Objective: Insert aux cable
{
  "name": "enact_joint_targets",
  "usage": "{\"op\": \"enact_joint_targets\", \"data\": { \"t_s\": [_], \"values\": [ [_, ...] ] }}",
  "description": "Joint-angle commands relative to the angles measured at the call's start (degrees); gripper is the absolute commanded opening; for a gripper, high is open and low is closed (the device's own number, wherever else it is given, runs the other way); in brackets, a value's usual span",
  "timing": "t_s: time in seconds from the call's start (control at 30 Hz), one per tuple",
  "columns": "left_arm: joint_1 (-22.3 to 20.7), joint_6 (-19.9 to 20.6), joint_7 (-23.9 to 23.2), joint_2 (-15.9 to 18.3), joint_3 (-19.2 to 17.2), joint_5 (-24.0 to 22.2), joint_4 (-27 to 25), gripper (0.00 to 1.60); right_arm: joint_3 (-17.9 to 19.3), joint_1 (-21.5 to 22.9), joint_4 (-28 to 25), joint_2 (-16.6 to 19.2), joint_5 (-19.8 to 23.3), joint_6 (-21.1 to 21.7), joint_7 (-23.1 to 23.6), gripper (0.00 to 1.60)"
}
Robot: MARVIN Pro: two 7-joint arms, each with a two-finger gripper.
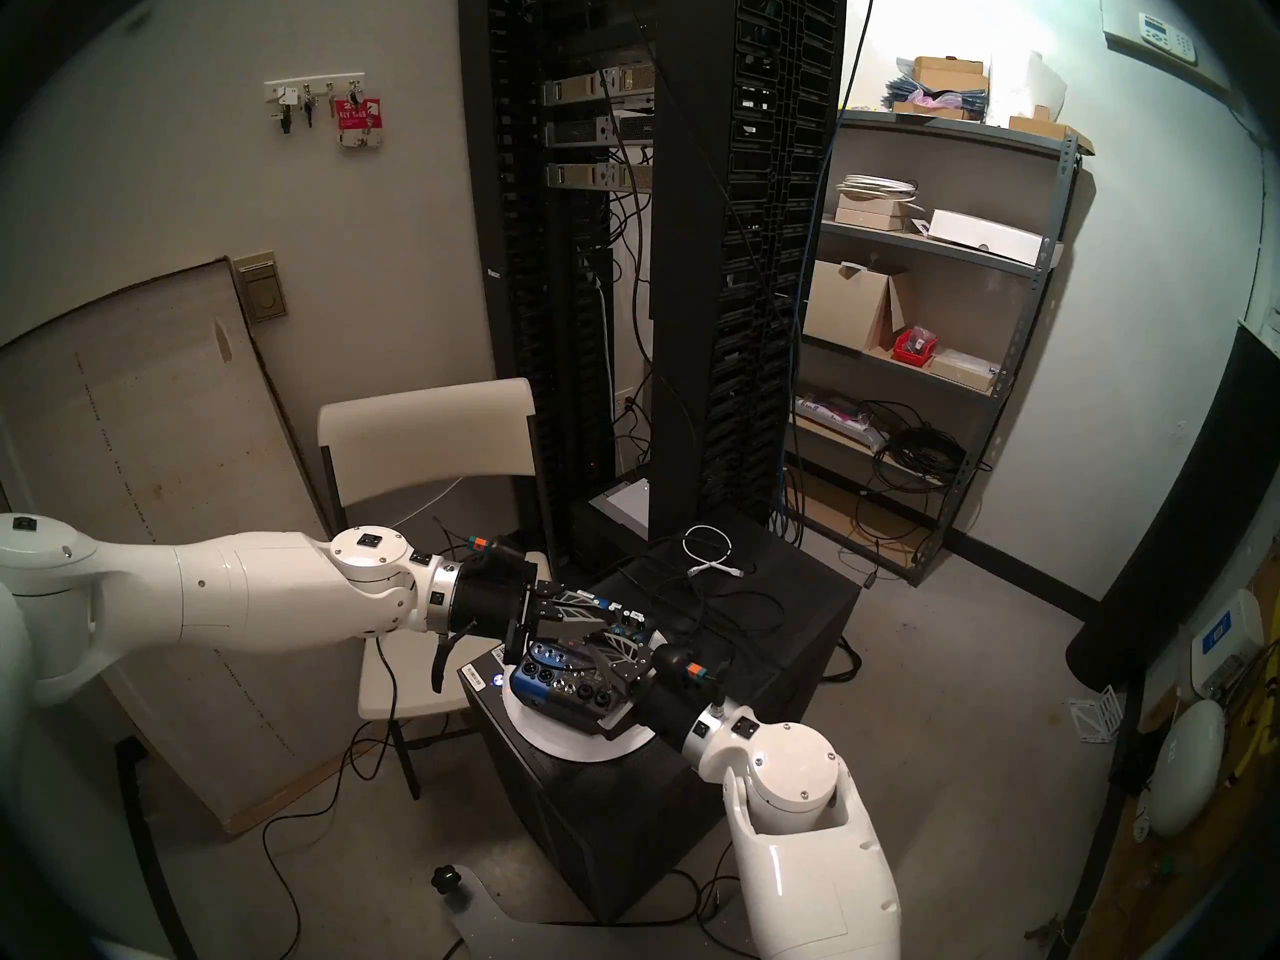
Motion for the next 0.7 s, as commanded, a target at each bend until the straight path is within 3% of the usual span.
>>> {"op": "enact_joint_targets", "data": {
  "t_s": [0.0, 0.1, 0.43, 0.53, 0.67],
  "values": [
    [-1.08, 0.30, 0.21, 0.16, -0.65, -0.17, -0.12, 1.38, 0.01, -0.61, -0.82, -0.46, 2.71, -2.04, 0.98, 0.00],
    [-0.82, 0.36, 0.14, 0.47, -0.40, -0.22, -0.21, 1.60, 0.05, -1.22, -1.80, -0.43, 3.21, -1.58, 1.53, 0.00],
    [-0.43, 1.28, 2.12, 1.28, 0.67, 0.24, -1.38, 1.60, 0.04, -2.56, -3.51, -0.46, 3.46, -1.22, 1.65, 0.00],
    [-0.47, 1.24, 2.08, 0.93, 0.73, 0.45, -1.04, 1.30, -0.17, -2.63, -3.85, -0.38, 3.47, -1.22, 1.79, 0.00],
    [-0.78, 2.14, 2.03, 0.19, 1.09, 0.85, -0.61, 1.29, -0.53, -2.67, -3.99, -0.50, 3.73, -1.30, 2.08, 0.00]
  ]
}}
